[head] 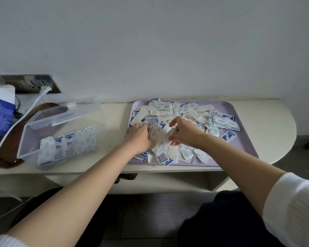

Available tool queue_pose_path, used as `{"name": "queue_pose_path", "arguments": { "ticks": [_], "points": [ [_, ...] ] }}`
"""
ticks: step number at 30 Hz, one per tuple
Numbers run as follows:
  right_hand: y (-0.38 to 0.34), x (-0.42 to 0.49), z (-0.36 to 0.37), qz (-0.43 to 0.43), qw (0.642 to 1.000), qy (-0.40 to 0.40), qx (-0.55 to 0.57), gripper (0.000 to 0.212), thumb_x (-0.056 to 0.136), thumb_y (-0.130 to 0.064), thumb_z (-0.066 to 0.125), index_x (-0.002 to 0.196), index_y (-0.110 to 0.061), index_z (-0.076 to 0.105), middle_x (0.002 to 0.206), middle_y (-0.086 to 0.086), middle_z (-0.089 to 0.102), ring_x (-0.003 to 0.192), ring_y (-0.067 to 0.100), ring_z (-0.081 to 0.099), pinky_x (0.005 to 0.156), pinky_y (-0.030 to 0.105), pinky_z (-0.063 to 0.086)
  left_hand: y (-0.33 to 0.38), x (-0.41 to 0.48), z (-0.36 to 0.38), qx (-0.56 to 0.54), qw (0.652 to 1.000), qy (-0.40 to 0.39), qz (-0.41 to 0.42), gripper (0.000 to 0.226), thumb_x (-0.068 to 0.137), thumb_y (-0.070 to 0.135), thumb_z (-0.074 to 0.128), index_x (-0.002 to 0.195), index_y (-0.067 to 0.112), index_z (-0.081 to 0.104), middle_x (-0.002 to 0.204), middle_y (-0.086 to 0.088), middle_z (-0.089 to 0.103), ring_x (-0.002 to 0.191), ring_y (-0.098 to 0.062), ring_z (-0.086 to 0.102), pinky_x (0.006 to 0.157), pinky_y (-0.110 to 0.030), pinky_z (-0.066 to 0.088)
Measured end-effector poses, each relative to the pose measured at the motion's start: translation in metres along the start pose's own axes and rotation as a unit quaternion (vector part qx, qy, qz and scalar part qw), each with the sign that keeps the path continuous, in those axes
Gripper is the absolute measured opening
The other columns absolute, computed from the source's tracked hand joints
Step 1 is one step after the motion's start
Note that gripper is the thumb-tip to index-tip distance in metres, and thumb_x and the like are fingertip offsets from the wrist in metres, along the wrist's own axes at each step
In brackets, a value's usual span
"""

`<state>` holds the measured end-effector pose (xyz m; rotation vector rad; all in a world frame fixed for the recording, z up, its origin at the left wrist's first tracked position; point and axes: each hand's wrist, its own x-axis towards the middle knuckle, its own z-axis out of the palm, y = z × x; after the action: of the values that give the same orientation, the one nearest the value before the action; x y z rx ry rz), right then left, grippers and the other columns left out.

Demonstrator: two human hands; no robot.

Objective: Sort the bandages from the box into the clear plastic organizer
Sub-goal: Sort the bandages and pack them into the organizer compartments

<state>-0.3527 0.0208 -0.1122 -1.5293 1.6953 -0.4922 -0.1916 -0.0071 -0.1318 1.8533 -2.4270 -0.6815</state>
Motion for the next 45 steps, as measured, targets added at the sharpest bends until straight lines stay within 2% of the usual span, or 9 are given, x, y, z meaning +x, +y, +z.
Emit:
{"name": "queue_pose_path", "arguments": {
  "ticks": [4,9,15,18,21,24,32,41,45],
  "points": [
    [0.002,0.003,0.004,0.002,0.998,-0.005,-0.068,0.041,0.081,-0.004,0.069,0.117,-0.004,0.048,0.099,0.013,0.064,0.084,0.024,0.066,0.08,0.038,0.056,0.001,0.004,0.005,0.025,1.0,0.005,-0.013,0.057,0.085,0.051,0.059,0.115,0.004,0.045,0.119,-0.012,0.055,0.111,-0.03,0.051,0.088,-0.036,0.04],
    [0.0,0.004,0.006,-0.007,0.996,-0.004,-0.091,0.017,0.083,-0.003,0.064,0.099,-0.002,0.058,0.104,0.013,0.061,0.09,0.026,0.067,0.082,0.038,0.056,0.008,0.004,0.006,-0.031,0.999,-0.007,-0.006,0.026,0.09,0.034,0.055,0.093,0.009,0.052,0.084,-0.004,0.057,0.083,-0.027,0.056,0.064,-0.029,0.035],
    [0.002,0.008,0.008,0.03,0.999,0.013,-0.035,0.021,0.087,-0.002,0.06,0.071,-0.011,0.05,0.084,0.012,0.065,0.064,0.015,0.065,0.054,0.014,0.054,0.018,-0.001,0.003,-0.022,1.0,0.009,-0.013,0.042,0.099,0.036,0.034,0.119,0.001,0.047,0.126,-0.02,0.047,0.116,-0.032,0.045,0.089,-0.031,0.035],
    [0.003,0.01,0.012,0.026,0.995,0.02,-0.092,0.007,0.083,-0.007,0.063,0.08,-0.003,0.059,0.091,0.016,0.069,0.071,0.018,0.062,0.059,0.021,0.051,0.012,-0.002,0.006,0.055,0.998,0.001,-0.017,0.065,0.091,0.056,0.041,0.13,0.005,0.038,0.136,-0.018,0.038,0.127,-0.033,0.035,0.104,-0.041,0.031],
    [0.003,0.01,0.015,0.009,0.992,0.03,-0.123,0.021,0.08,-0.014,0.068,0.092,-0.004,0.054,0.095,0.012,0.06,0.08,0.02,0.055,0.057,0.024,0.046,0.006,0.005,0.012,0.051,0.998,-0.01,-0.031,0.071,0.084,0.055,0.056,0.13,0.003,0.038,0.132,-0.015,0.047,0.122,-0.032,0.045,0.097,-0.04,0.041],
    [0.004,0.01,0.017,0.01,0.993,0.036,-0.113,0.039,0.081,-0.018,0.07,0.11,-0.003,0.048,0.107,0.01,0.057,0.092,0.023,0.058,0.078,0.034,0.053,0.007,0.008,0.013,0.013,0.999,-0.027,-0.044,0.064,0.079,0.046,0.068,0.125,0.009,0.045,0.121,-0.008,0.054,0.11,-0.029,0.054,0.087,-0.039,0.048],
    [0.004,0.012,0.02,-0.01,0.99,0.061,-0.125,0.063,0.082,-0.019,0.069,0.129,-0.002,0.031,0.127,0.016,0.049,0.11,0.027,0.055,0.089,0.032,0.048,0.009,0.006,0.008,-0.015,0.999,-0.001,-0.035,0.05,0.076,0.029,0.075,0.114,0.011,0.047,0.12,-0.008,0.054,0.107,-0.027,0.053,0.085,-0.038,0.046],
    [-0.001,0.008,0.025,-0.046,0.973,0.036,-0.225,0.052,0.087,-0.023,0.064,0.128,-0.006,0.039,0.128,0.011,0.046,0.111,0.026,0.052,0.092,0.034,0.043,0.01,0.001,0.006,-0.02,0.999,-0.046,-0.02,0.027,0.088,0.02,0.06,0.109,0.003,0.056,0.091,-0.006,0.053,0.077,-0.02,0.05,0.052,-0.023,0.034],
    [-0.005,0.01,0.031,-0.088,0.959,0.083,-0.255,0.052,0.091,-0.022,0.057,0.134,-0.004,0.032,0.133,0.012,0.042,0.122,0.025,0.04,0.102,0.032,0.035,0.009,0.004,0.004,0.0,1.0,0.024,0.015,0.024,0.092,0.019,0.054,0.113,0.007,0.051,0.111,-0.011,0.055,0.098,-0.027,0.055,0.076,-0.033,0.044]
  ]
}}
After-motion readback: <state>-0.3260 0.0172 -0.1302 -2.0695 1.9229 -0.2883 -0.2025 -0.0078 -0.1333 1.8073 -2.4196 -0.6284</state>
